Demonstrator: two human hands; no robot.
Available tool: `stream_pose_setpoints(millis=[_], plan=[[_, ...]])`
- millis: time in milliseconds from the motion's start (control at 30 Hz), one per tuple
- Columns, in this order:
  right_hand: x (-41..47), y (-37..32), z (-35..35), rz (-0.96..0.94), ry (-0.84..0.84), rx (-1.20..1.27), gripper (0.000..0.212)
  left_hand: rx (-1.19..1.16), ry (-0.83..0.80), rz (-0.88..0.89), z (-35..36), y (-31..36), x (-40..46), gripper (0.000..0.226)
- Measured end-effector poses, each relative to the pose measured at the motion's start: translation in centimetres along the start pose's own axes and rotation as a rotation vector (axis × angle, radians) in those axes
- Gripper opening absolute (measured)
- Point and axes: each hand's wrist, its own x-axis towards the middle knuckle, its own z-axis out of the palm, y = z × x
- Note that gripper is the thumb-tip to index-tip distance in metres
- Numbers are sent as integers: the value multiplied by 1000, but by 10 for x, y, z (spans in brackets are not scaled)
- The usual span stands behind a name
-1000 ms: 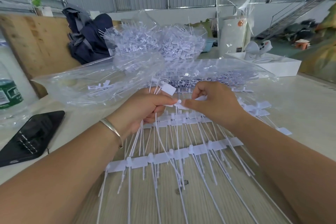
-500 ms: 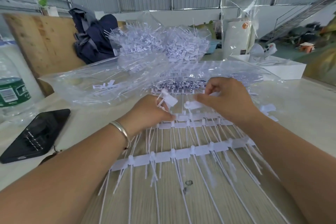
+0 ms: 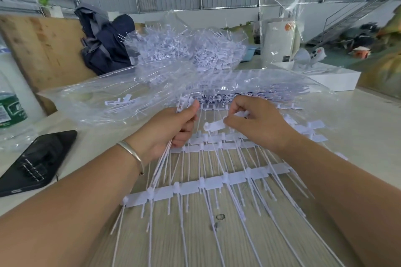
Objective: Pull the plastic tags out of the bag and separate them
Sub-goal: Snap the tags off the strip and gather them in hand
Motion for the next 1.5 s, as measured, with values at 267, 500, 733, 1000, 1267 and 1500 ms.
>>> stream_pose_setpoints(millis=[267, 500, 733, 1000, 1267, 1500], plan=[[1, 0, 1, -114, 19, 70, 19, 82, -5, 57, 2, 4, -6, 15], [0, -2, -1, -147, 71, 119, 18, 24, -10, 19, 2, 2, -4, 20], [2, 4, -1, -62, 75, 90, 27, -31, 38, 71, 1, 1, -1, 16], [5, 3, -5, -10, -28, 320, 31, -62, 7, 82, 4, -1, -2, 19], [5, 3, 7, 4, -157, 301, 28, 10, -178, 92, 15, 1, -7, 43], [3, 4, 8, -46, -103, 215, 45, 19, -277, -9, 17, 2, -9, 53]])
